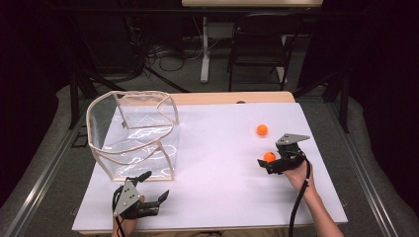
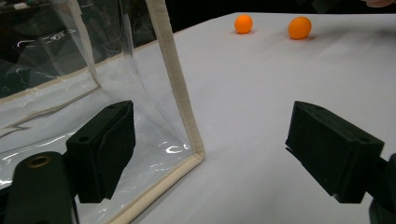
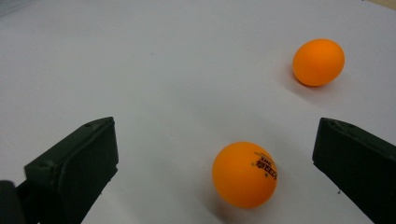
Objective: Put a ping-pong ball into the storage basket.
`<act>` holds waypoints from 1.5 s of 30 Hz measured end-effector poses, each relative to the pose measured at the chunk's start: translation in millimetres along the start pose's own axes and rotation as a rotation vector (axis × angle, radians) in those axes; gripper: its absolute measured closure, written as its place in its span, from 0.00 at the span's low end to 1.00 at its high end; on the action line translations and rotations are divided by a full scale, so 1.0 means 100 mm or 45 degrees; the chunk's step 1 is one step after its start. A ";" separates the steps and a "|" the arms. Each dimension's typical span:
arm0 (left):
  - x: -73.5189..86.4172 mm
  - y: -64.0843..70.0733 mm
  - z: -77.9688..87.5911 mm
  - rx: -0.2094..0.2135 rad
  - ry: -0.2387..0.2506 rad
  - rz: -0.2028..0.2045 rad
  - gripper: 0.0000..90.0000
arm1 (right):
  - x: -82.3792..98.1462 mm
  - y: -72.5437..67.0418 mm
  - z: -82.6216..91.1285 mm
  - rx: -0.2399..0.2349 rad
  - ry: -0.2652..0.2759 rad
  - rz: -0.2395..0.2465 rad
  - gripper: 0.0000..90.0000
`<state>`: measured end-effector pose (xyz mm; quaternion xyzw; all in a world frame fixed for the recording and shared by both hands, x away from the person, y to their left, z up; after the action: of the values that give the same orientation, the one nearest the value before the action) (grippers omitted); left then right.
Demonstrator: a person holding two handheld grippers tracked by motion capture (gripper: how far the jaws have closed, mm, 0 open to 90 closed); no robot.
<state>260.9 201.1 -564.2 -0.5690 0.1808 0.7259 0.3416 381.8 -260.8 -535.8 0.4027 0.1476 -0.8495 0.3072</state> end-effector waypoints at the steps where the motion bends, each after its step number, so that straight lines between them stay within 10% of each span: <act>1: 0.00 0.00 0.00 0.002 -0.002 -0.002 0.17 | 0.02 0.02 -0.02 0.002 -0.005 0.002 0.00; 20: 0.00 0.01 -0.01 0.013 -0.004 -0.009 0.17 | 0.15 0.11 -0.14 0.028 -0.052 -0.018 0.00; 45: -0.01 0.02 -0.01 0.015 -0.003 -0.010 0.18 | 0.21 0.11 -0.16 0.127 -0.149 -0.021 0.52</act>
<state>260.5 198.9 -564.0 -0.5669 0.1827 0.7240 0.3480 388.1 -269.8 -562.1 0.3661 0.0903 -0.8803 0.2879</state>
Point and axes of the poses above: each handheld gripper's, and its own axes: z roughly backward along the jaws, x roughly out of its underside, y roughly to its right, the point moved 2 cm from there along -z, roughly forward along the jaws
